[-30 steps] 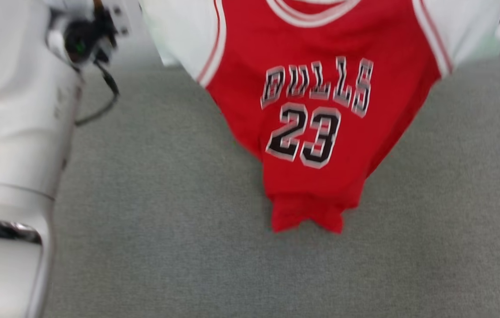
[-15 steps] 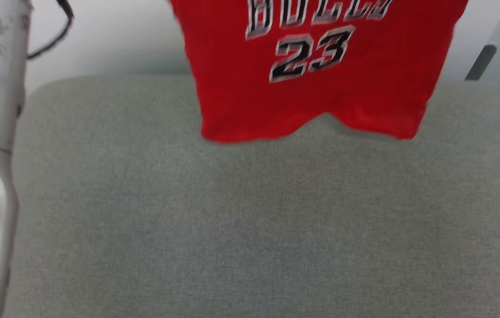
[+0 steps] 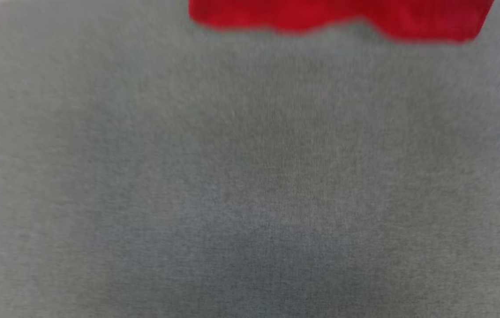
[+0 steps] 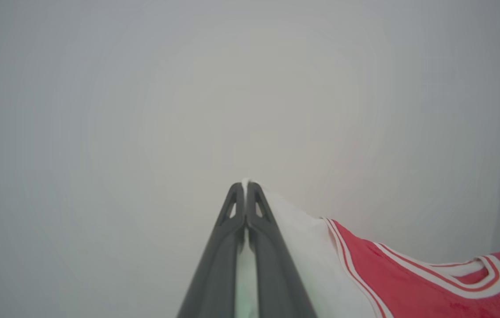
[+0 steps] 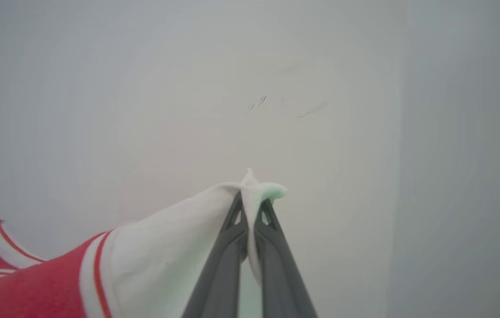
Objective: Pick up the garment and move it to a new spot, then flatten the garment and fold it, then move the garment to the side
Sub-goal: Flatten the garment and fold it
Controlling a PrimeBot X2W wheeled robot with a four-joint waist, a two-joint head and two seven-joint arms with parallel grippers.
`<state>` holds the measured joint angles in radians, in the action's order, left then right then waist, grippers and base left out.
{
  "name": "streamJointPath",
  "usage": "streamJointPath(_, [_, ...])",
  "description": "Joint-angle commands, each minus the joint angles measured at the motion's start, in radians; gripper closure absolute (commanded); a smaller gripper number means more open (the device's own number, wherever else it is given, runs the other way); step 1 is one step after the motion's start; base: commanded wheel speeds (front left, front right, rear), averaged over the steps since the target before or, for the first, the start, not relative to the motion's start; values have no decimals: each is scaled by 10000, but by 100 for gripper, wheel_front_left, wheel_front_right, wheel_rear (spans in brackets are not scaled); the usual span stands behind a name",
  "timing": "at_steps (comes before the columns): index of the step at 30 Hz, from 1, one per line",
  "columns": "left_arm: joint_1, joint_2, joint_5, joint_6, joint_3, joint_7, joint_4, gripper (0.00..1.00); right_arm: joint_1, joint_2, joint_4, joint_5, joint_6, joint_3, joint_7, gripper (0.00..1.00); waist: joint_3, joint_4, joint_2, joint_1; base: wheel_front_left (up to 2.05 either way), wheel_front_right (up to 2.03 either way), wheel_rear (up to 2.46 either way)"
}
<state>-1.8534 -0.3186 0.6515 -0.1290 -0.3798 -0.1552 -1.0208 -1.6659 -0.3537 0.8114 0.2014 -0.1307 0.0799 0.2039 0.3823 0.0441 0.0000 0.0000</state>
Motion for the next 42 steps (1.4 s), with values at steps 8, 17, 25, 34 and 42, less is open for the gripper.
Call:
streamJointPath(8, [-1913, 231, 36, -14, 307, -978, 59, 100, -1541, -178, -637, -1538, -1, -448, 611, 100, 3303, 56, 0, 0, 0, 0, 0])
streamJointPath(17, [-1430, 278, 204, -20, 785, -1079, 934, 100, -1189, 248, -1336, -2245, 1, -935, 601, 100, 5002, 533, 0, 0, 0, 0, 0])
streamJointPath(25, [284, 562, 247, -22, 642, -1090, 1086, 100, -224, 288, -966, -1798, 1, -479, 607, 100, 4534, 929, 0, 0, 0, 0, 0])
streamJointPath(34, [2592, 116, 1687, -16, -1458, -472, 1707, 100, 1867, -873, -1531, 298, 2, 1416, 606, 100, 2515, 1269, 0, 0, 0, 0, 0])
streamJointPath(42, [5869, -1312, 3276, -9, -2876, 168, 3638, 100, 5969, -2413, -3650, 2579, 2, 2191, 605, 100, 409, 1261, 0, 0, 0, 0, 0])
